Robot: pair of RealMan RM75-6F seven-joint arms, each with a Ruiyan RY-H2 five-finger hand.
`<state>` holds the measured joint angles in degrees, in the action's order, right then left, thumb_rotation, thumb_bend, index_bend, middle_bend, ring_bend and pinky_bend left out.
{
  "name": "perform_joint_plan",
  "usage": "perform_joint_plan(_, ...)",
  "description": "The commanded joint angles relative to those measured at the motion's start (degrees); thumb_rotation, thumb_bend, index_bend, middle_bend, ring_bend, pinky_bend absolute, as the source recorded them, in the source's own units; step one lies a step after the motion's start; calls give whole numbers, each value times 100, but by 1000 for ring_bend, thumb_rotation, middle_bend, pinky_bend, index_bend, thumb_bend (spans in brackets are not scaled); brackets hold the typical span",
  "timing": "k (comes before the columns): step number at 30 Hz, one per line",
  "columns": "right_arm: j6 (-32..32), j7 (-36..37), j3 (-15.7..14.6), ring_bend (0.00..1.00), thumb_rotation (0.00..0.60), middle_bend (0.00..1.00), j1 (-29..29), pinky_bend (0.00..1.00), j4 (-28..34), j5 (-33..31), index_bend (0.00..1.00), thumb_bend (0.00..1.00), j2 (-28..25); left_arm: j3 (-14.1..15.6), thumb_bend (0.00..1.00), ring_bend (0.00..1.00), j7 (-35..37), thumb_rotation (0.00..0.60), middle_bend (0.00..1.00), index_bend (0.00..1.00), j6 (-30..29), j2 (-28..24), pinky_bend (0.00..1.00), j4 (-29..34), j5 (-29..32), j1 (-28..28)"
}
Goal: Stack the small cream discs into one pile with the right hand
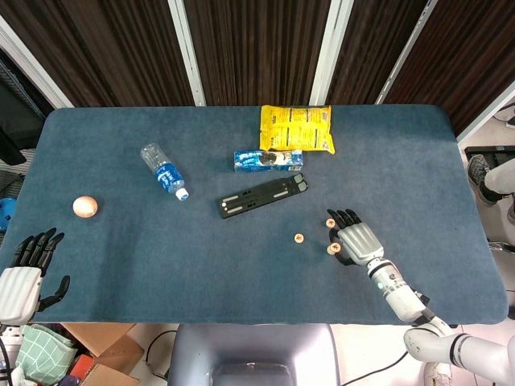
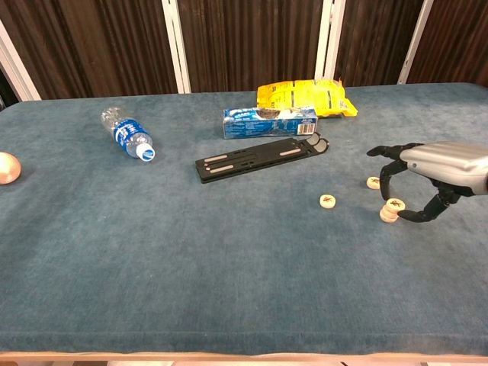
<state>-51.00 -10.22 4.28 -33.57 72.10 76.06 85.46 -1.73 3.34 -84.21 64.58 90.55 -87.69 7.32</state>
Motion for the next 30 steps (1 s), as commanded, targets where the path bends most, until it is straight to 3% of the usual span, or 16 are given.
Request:
perform_joint_plan(1, -8, 1, -1, 0, 600, 0, -6, 0, -2, 6, 484, 458, 8, -4, 441, 0, 4, 600, 16, 0, 5, -4, 79, 4, 4, 3)
perform_joint_plan(8, -257, 224, -24, 0, 600, 0, 63, 0, 225, 202, 445, 457, -146, 5, 440, 0, 37, 600, 16, 0, -19, -16, 79, 12, -18, -11)
perform_joint_plan(13, -309, 614, 139, 0, 600, 0, 29, 0, 399, 165, 430, 444, -209, 10, 440, 0, 30, 600, 16, 0, -13, -17, 80, 12, -34, -7)
perform_joint_plan(21, 248, 382, 503, 0, 600, 0, -454, 0, 9, -380, 473, 443, 384, -7, 443, 0, -106, 600, 17, 0, 33, 0, 81, -8, 24, 9)
perform_joint_plan(30, 683, -49, 550, 0, 600, 0, -827, 0, -535, -792, 509, 443, 978, -17, 452, 0, -86, 600, 16, 0, 61, -58, 82, 24, 101, -7)
